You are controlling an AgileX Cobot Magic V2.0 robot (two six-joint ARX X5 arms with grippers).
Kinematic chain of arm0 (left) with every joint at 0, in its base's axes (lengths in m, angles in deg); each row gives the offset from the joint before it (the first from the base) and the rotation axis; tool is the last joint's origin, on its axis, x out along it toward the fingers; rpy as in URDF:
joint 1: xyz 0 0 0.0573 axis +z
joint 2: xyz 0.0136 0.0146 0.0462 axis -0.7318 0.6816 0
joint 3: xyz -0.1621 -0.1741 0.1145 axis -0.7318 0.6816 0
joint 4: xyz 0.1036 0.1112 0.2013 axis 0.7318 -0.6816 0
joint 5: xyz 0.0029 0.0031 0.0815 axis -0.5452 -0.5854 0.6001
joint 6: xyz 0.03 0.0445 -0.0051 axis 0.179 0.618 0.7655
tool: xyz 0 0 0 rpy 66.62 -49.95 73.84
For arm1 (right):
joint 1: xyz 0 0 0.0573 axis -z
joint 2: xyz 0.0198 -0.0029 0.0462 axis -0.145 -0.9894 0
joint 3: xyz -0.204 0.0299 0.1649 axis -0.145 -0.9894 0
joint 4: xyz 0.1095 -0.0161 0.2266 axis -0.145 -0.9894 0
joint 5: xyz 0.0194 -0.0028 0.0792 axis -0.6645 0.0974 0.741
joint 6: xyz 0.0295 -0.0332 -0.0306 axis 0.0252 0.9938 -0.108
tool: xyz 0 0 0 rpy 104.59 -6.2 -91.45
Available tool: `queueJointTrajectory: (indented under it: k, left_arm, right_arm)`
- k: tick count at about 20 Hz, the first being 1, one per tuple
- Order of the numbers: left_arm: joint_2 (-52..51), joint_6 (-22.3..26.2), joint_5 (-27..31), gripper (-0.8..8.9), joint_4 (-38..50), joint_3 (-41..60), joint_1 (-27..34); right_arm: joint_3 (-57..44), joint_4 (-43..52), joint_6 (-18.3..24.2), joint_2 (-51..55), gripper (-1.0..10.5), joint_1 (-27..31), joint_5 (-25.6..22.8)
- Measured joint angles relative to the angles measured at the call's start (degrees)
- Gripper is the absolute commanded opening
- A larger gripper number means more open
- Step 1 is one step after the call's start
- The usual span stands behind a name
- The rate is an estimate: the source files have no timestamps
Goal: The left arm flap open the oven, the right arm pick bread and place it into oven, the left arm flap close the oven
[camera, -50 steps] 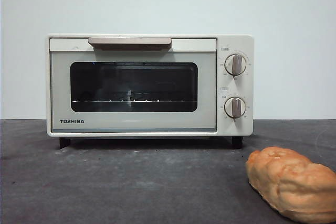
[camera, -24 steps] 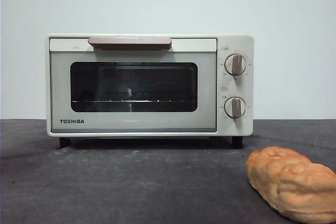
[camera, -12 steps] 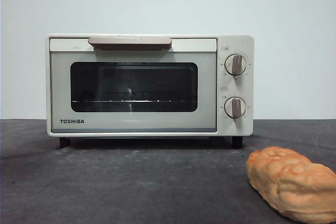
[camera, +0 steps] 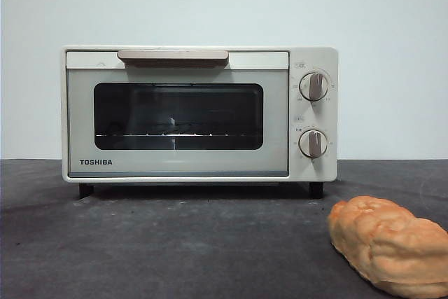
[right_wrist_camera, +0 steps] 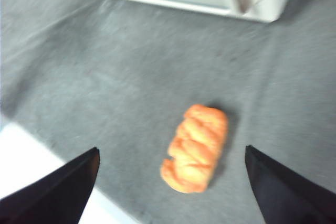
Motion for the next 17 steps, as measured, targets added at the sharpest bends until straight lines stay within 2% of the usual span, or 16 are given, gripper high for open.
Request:
queueJointTrajectory:
  k: [3, 7, 9, 12, 17]
  left_arm:
    - [0.00, 0.00, 0.00, 0.16, 0.00, 0.00, 0.00]
    - [0.00, 0.00, 0.00, 0.16, 0.00, 0.00, 0.00]
    - [0.00, 0.00, 0.00, 0.16, 0.00, 0.00, 0.00]
    - [0.00, 0.00, 0.00, 0.16, 0.00, 0.00, 0.00]
    - [0.00, 0.00, 0.00, 0.16, 0.00, 0.00, 0.00]
  right_arm:
    - [-4.35, 4.31, -3.54, -1.66, 4.4, -6.10, -5.35]
    - [-11.63, 14.40, -10.47, -4.26, 4.4, -15.61, -12.31]
    - [-14.40, 18.53, -14.05, -6.99, 4.4, -20.55, -17.27]
    - [-14.91, 21.92, -17.00, -12.09, 4.4, -26.12, -26.53]
    - [-14.91, 28.17, -19.54, -21.99, 4.4, -29.99, -32.89]
